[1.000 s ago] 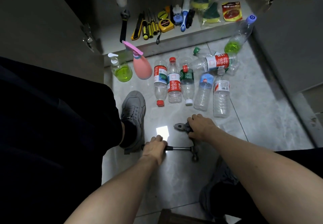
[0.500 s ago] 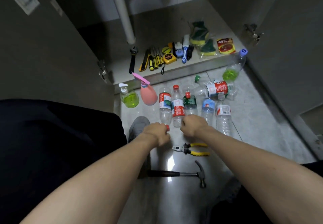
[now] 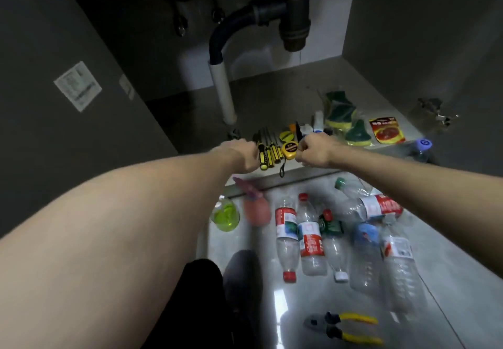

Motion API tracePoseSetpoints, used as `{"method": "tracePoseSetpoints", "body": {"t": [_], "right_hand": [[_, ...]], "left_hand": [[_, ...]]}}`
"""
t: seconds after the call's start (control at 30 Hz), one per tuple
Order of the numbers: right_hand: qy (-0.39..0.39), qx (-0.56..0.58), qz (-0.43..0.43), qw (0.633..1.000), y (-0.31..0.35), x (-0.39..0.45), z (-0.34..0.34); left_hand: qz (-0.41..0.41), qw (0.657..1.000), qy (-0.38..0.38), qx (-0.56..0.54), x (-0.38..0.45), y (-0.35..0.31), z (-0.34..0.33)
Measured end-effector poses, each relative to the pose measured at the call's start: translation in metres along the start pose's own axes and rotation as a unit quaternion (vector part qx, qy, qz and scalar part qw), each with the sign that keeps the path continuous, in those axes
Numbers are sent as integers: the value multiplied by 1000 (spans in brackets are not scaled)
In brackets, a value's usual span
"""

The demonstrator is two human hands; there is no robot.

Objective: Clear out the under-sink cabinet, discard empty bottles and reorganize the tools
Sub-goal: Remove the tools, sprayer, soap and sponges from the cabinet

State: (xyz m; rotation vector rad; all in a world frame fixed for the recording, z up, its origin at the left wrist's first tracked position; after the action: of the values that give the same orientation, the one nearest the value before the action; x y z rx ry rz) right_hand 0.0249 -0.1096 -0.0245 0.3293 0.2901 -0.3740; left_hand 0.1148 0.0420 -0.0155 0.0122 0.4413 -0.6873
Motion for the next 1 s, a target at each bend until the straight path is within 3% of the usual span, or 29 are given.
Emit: {"method": "tracePoseSetpoints", "body": {"t": [0.13,0.3,0.47,0.6,0.73,0.9,1.0], "right_hand": [[-10,35,-19,999,17,56,-24],[-38,-16,-21,999,52,107,-53],[-102,-112,-8,988,80,148,-60],[-88,-168,-23,982,87,165,-77],[-85,-202,-19,975,98,172,-79],[-56,-138,-50,988,97,171,-81],[-57,-23,-80,995,86,166,-69]], "left_hand": [[65,998,-3,5,50,75,-22],[153,981,-33,-114,89,138,-49],[200,933,-108,-281,116,151,-75],[225,905,-141,-332,123,152,-87],[255,885,-127,-368,126,154,-90],[282,807,-98,-509,118,147,-86],[282,801,-118,-515,111,149,-65]]}}
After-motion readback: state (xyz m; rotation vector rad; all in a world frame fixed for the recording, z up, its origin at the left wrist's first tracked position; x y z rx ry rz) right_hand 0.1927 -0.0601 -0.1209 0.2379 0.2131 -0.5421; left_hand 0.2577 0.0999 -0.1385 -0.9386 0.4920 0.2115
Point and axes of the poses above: each hand's wrist, its own x-axis towards the middle knuckle, its own z-axis out of the back of the hand, y = z × x, the point moved 8 cm from there along x, towards the middle knuckle, and after that the axes turned 13 degrees about -x, right-handed, at the moved point
